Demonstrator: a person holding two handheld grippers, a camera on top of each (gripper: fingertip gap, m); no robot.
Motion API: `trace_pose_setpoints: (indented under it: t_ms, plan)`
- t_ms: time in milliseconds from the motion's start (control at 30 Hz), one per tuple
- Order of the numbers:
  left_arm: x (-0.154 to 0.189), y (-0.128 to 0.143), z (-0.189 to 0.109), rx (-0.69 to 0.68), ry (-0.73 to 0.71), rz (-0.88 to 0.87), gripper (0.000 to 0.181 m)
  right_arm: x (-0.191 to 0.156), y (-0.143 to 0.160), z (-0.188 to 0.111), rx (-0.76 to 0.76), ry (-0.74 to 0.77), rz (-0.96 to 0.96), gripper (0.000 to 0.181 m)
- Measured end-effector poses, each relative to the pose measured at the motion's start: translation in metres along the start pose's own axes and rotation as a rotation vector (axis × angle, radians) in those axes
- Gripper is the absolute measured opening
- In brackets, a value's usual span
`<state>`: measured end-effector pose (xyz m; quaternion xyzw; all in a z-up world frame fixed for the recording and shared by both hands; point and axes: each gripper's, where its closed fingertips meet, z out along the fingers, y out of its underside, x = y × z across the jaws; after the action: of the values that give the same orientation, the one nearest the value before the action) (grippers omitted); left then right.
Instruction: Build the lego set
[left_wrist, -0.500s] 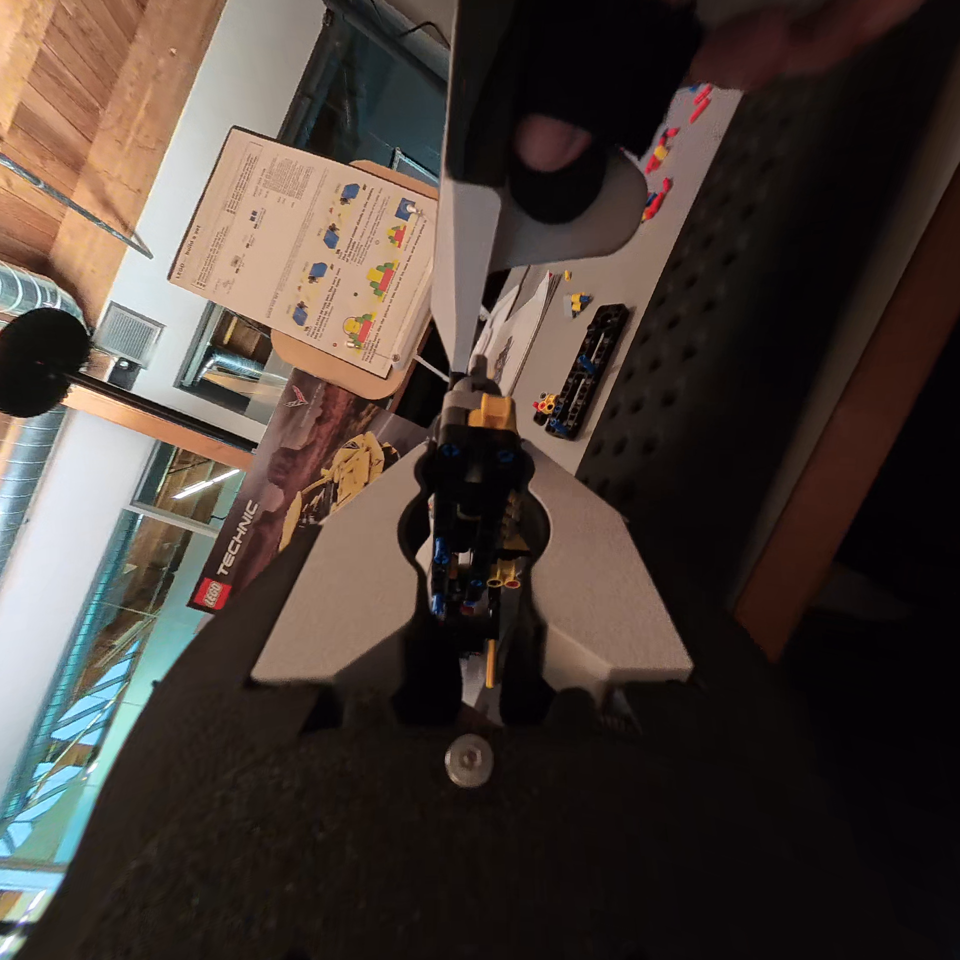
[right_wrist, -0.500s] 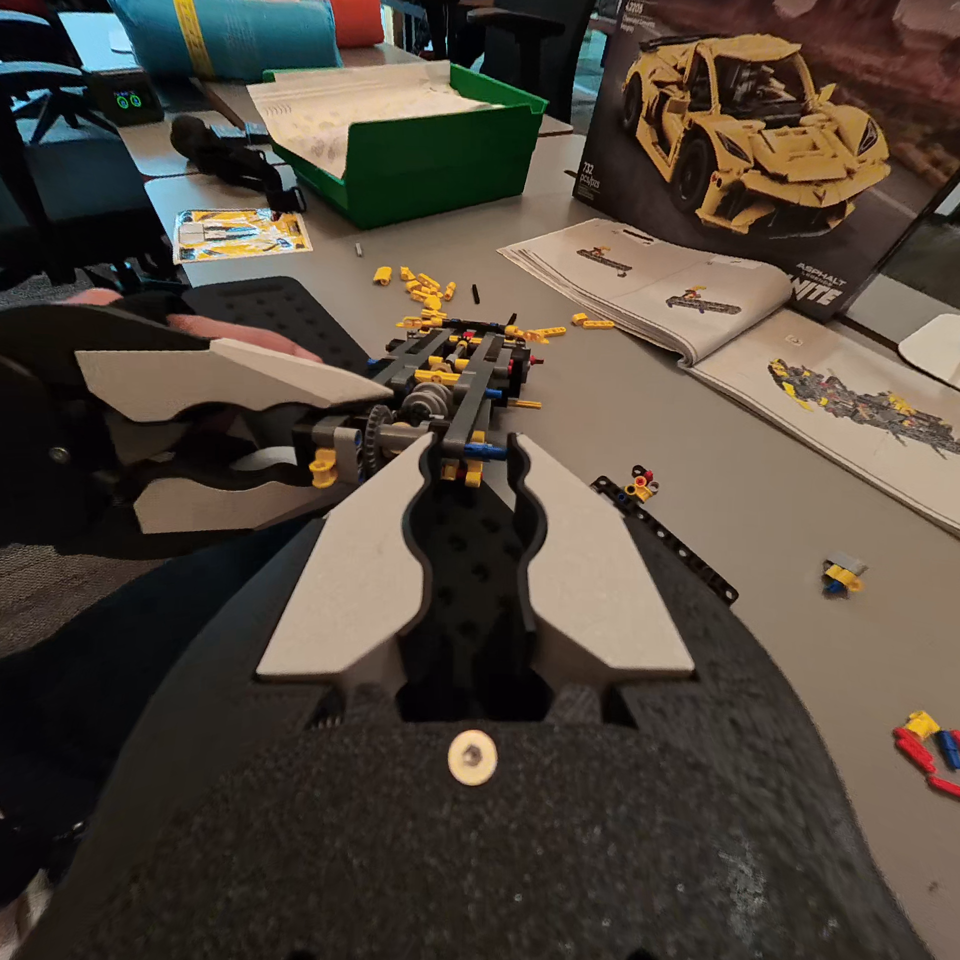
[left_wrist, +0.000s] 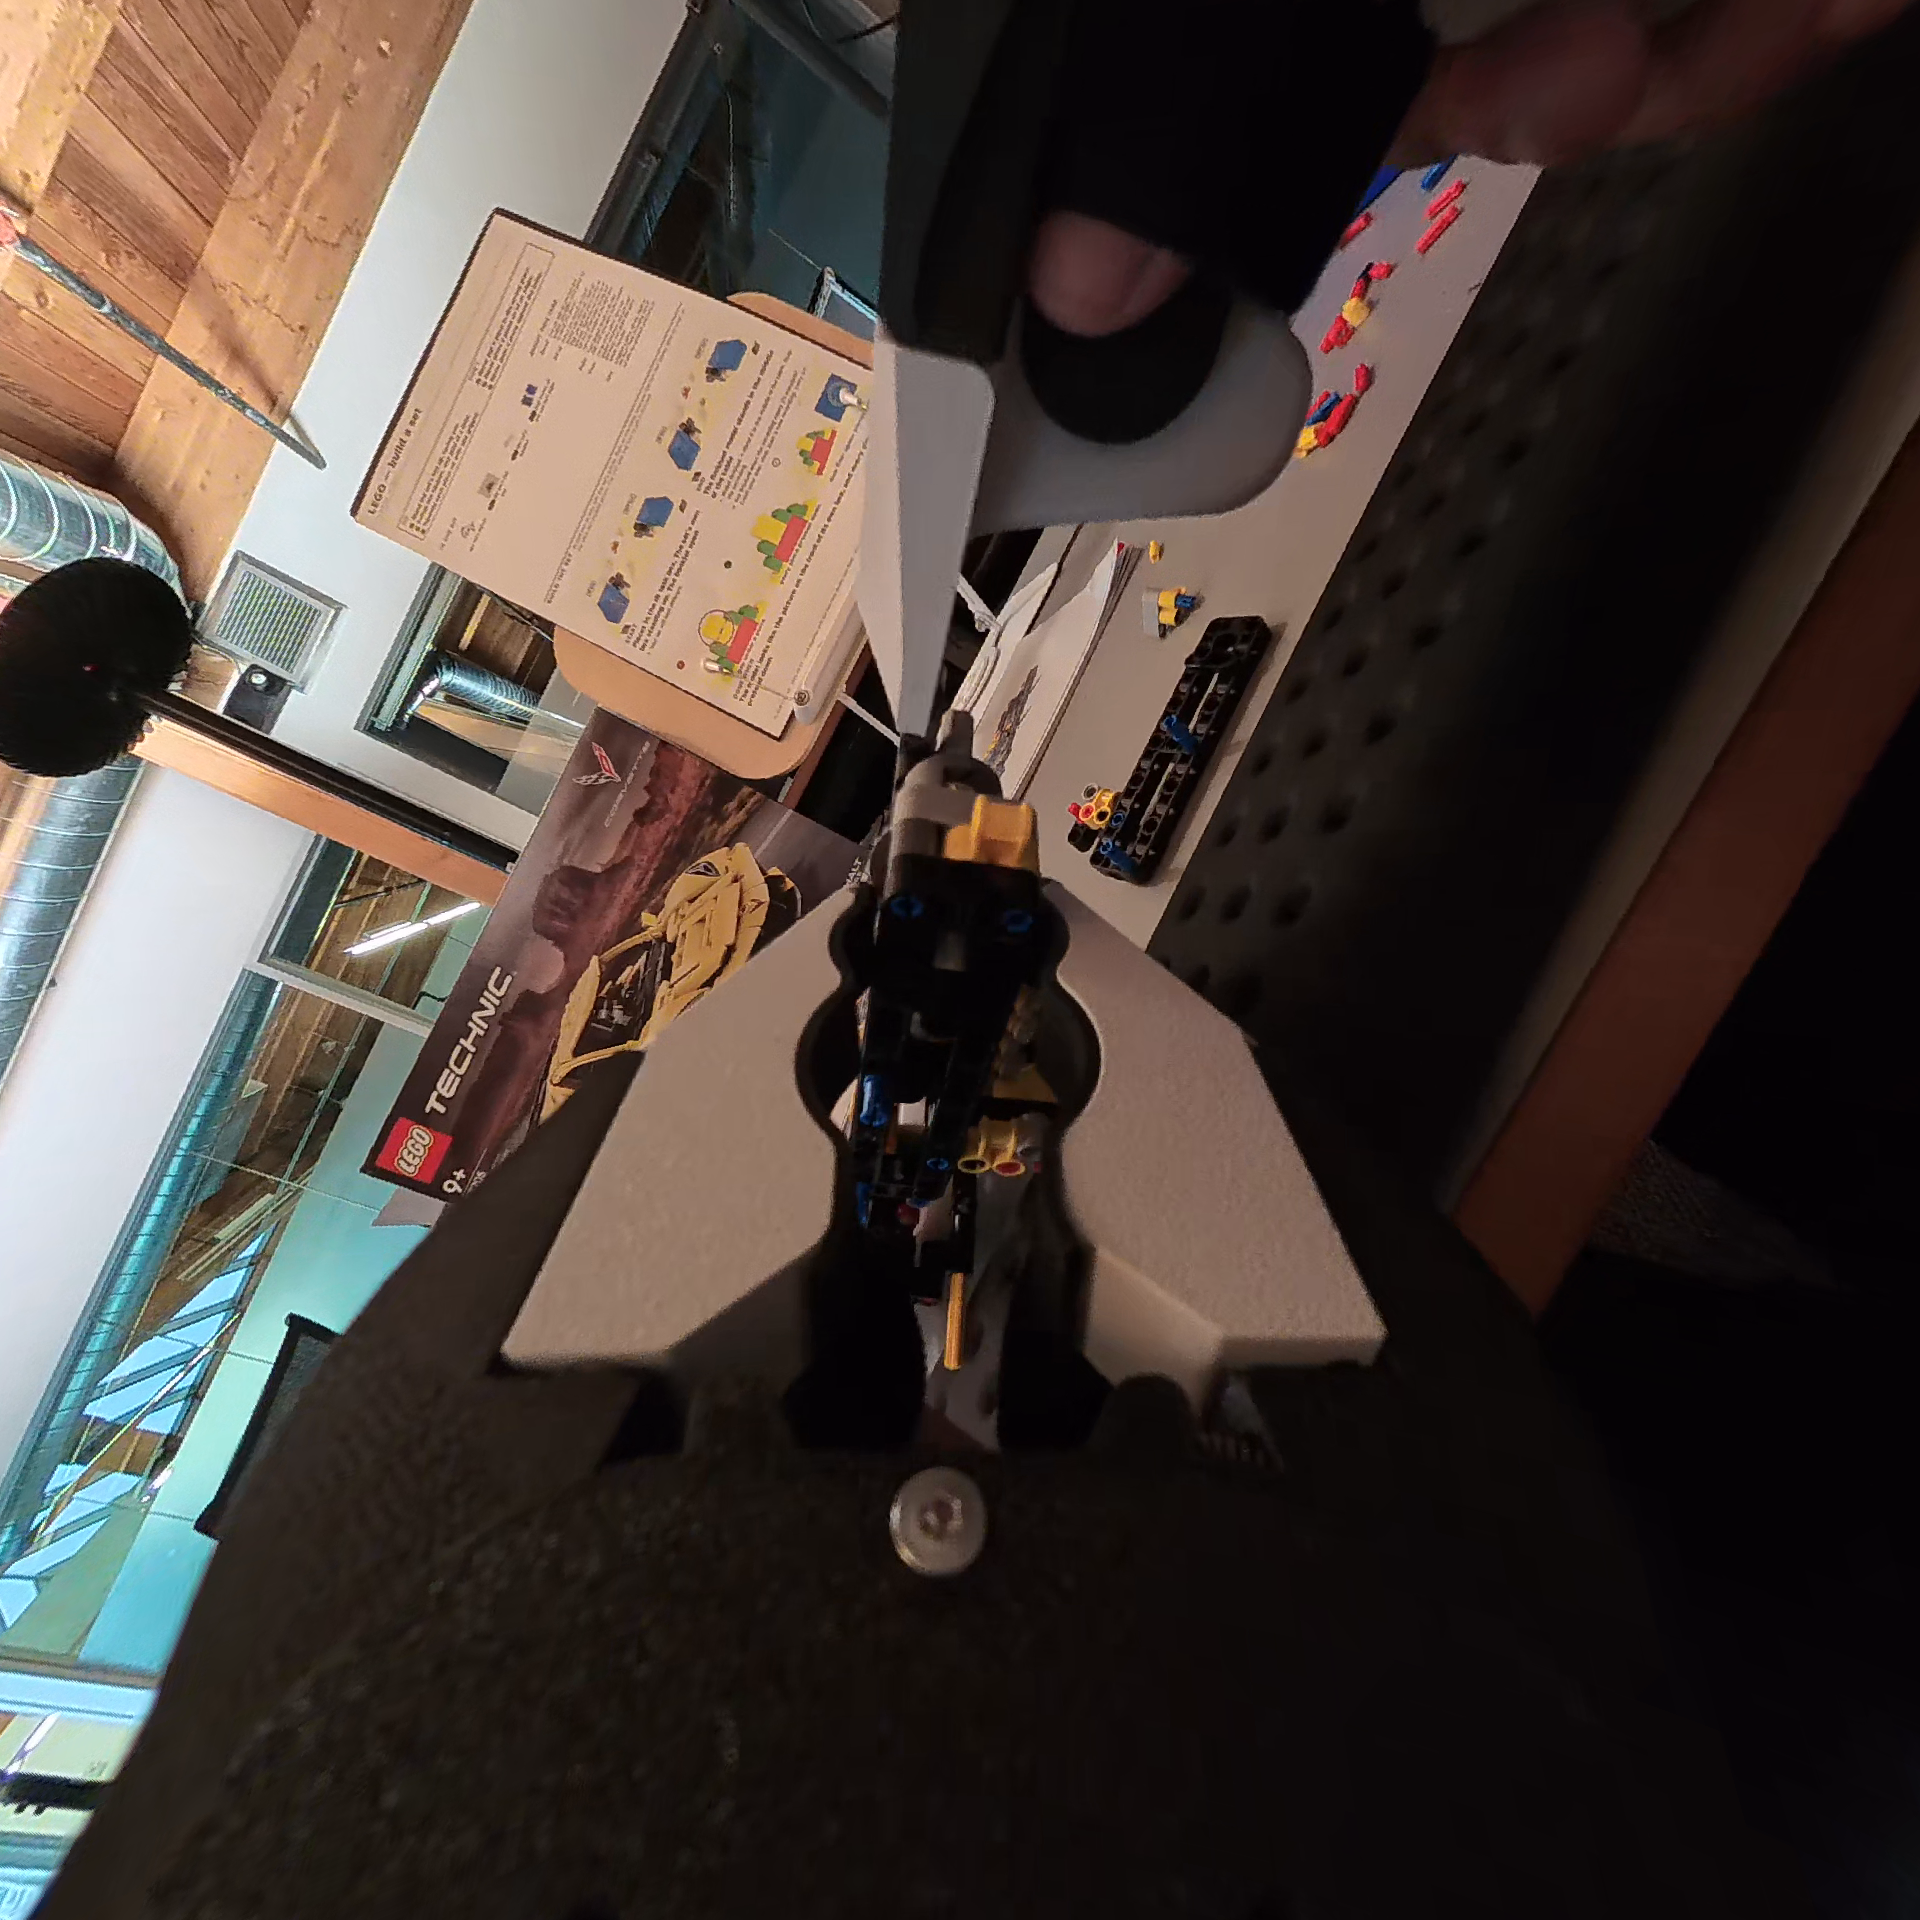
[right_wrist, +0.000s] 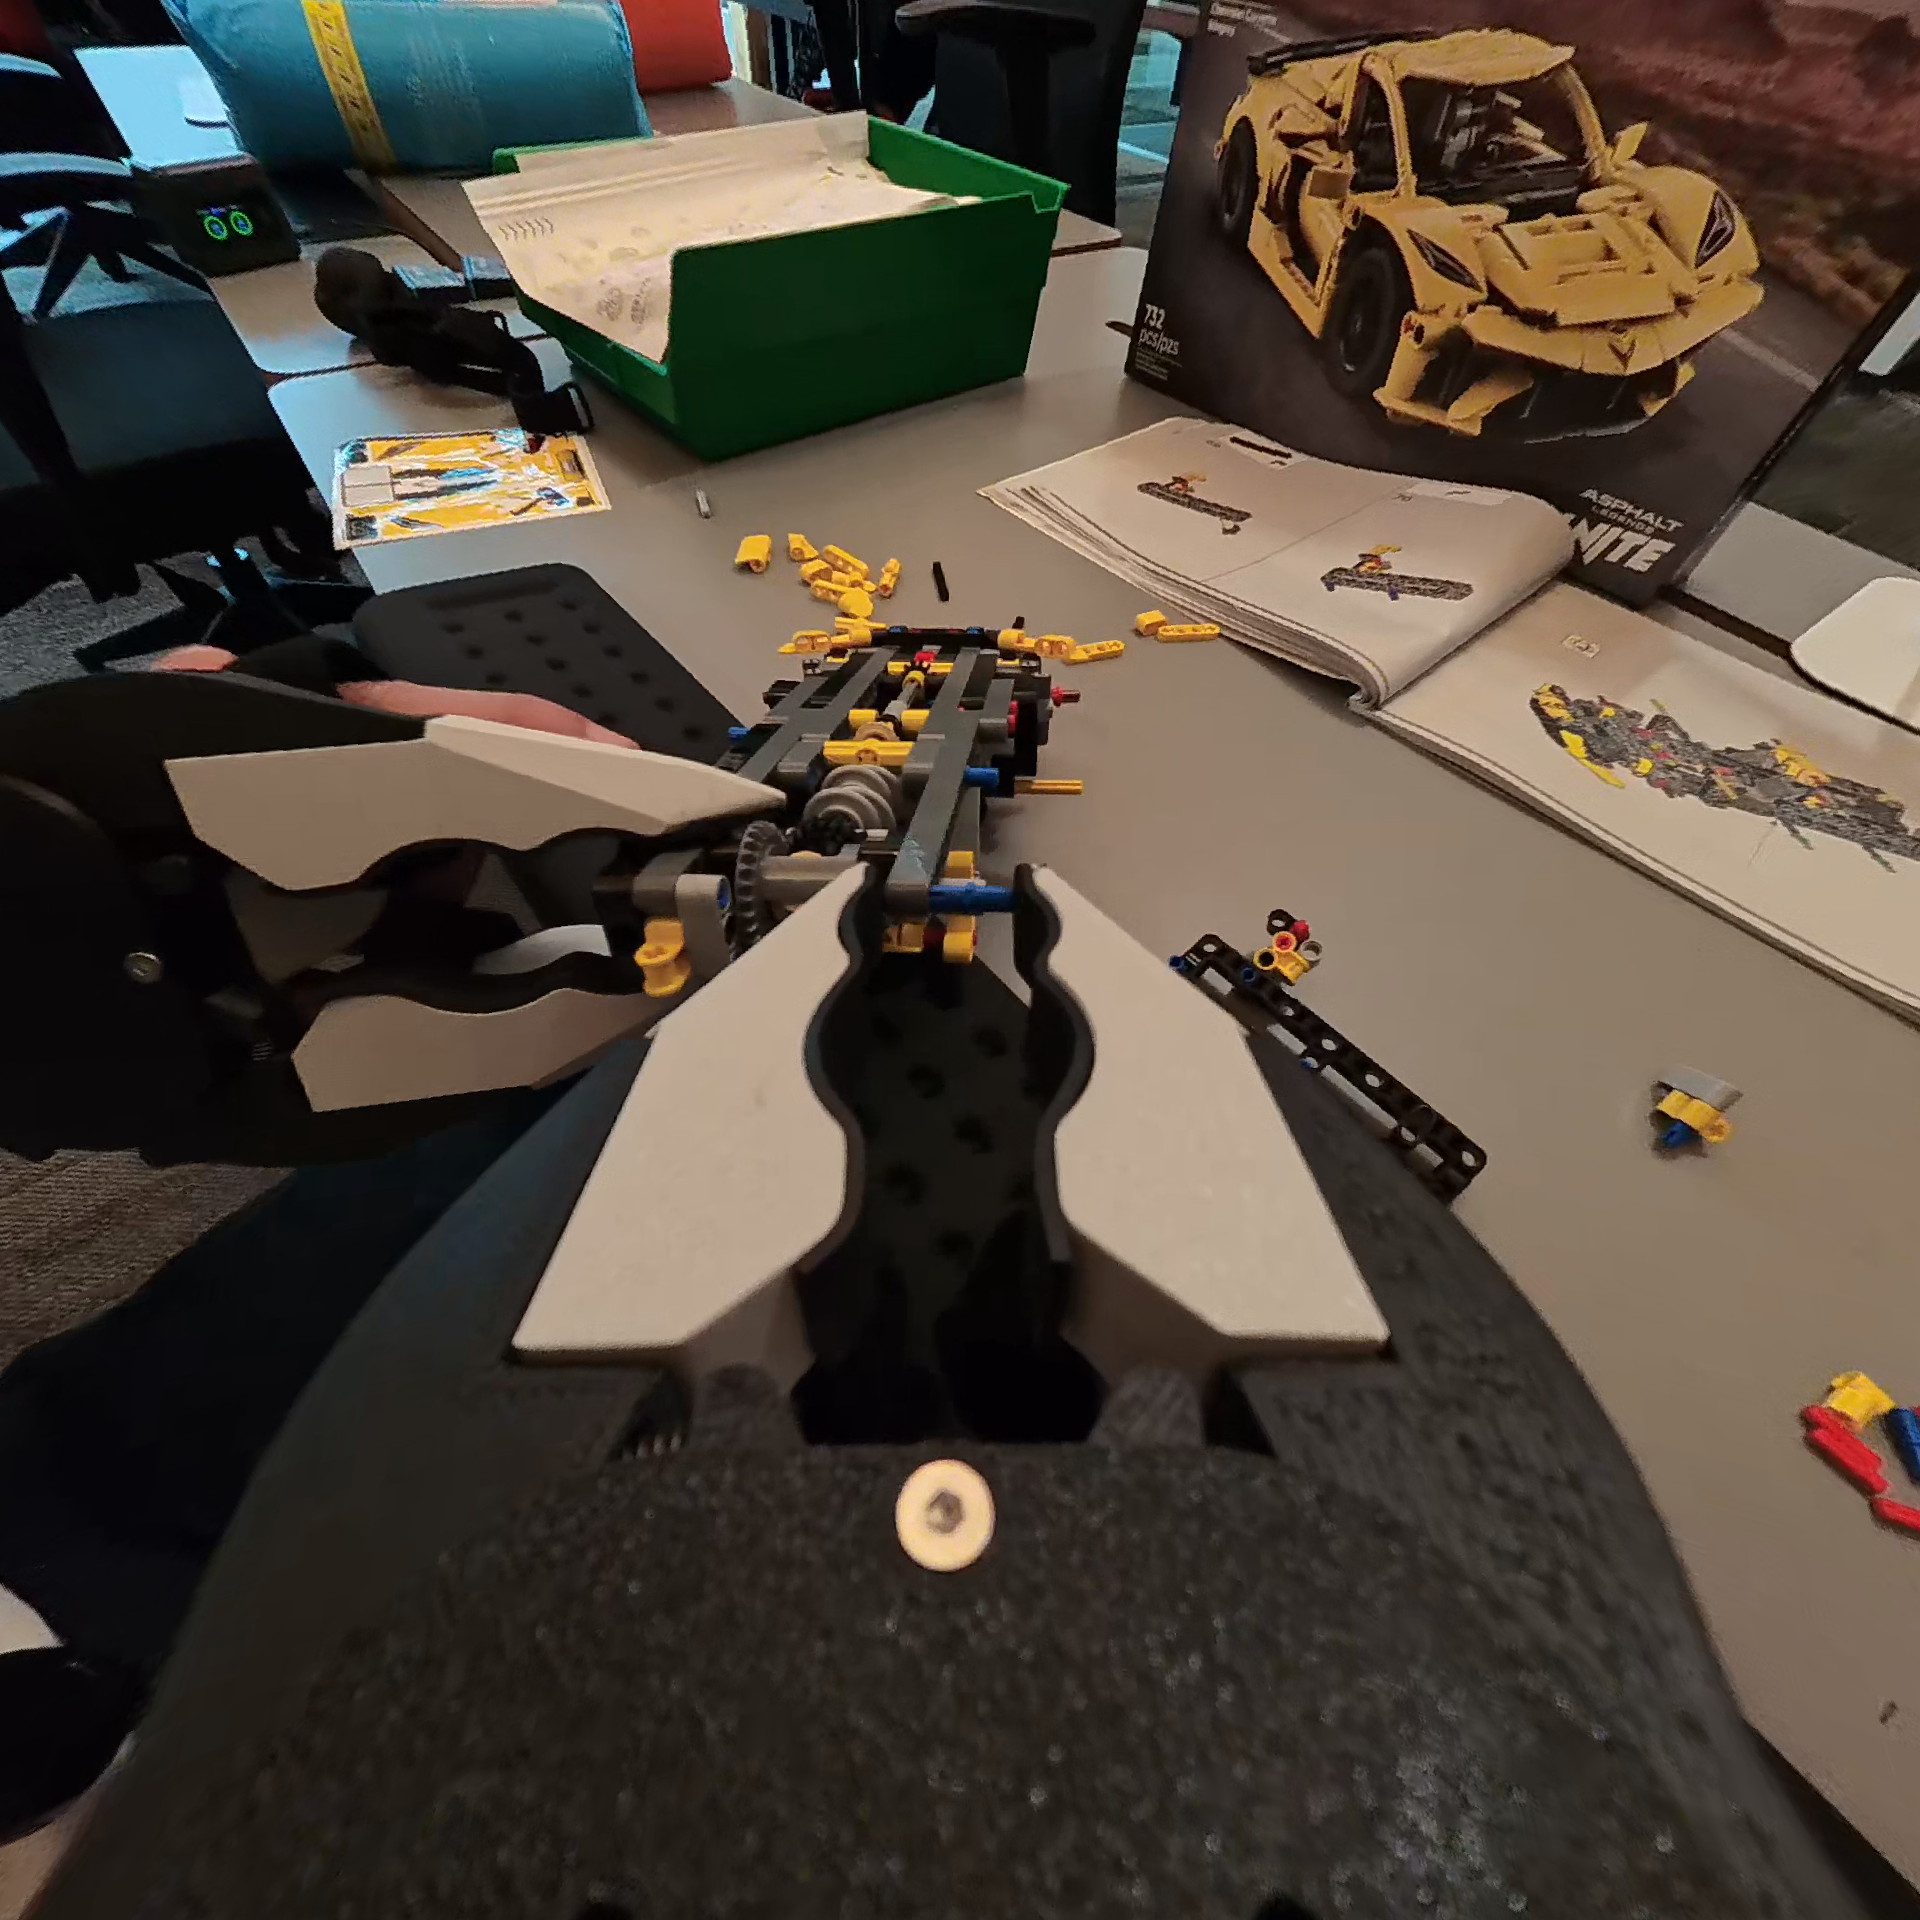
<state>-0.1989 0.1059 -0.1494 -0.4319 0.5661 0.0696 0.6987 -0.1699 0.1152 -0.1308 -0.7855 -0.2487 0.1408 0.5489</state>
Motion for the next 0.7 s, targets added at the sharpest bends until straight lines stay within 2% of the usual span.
trace_pose_setpoints:
  t_ms: [133,267,333,433,500,700]
  plan:
    - [0.000,0.000,-0.001,0.008,0.005,0.006,0.029,-0.002,0.001,-0.002,0.004,-0.061,0.035,0.024]
    - [-0.001,-0.001,-0.003,0.035,0.019,0.019,0.028,-0.008,-0.008,-0.013,0.110,-0.324,0.131,0.030]
    - [-0.001,0.000,-0.005,0.067,0.033,0.033,0.028,-0.005,-0.006,-0.019,0.157,-0.474,0.125,0.019]
    - [-0.002,0.000,-0.009,0.098,0.040,0.047,0.028,-0.007,0.005,-0.019,0.006,-0.766,0.312,0.020]
    - [-0.001,0.000,-0.010,0.100,0.033,0.071,0.028,-0.008,-0.001,-0.018,-0.041,-0.908,0.433,0.023]
    - [-0.002,0.001,-0.008,0.082,0.019,0.092,0.028,-0.022,0.004,-0.013,-0.107,-1.084,0.486,0.008]
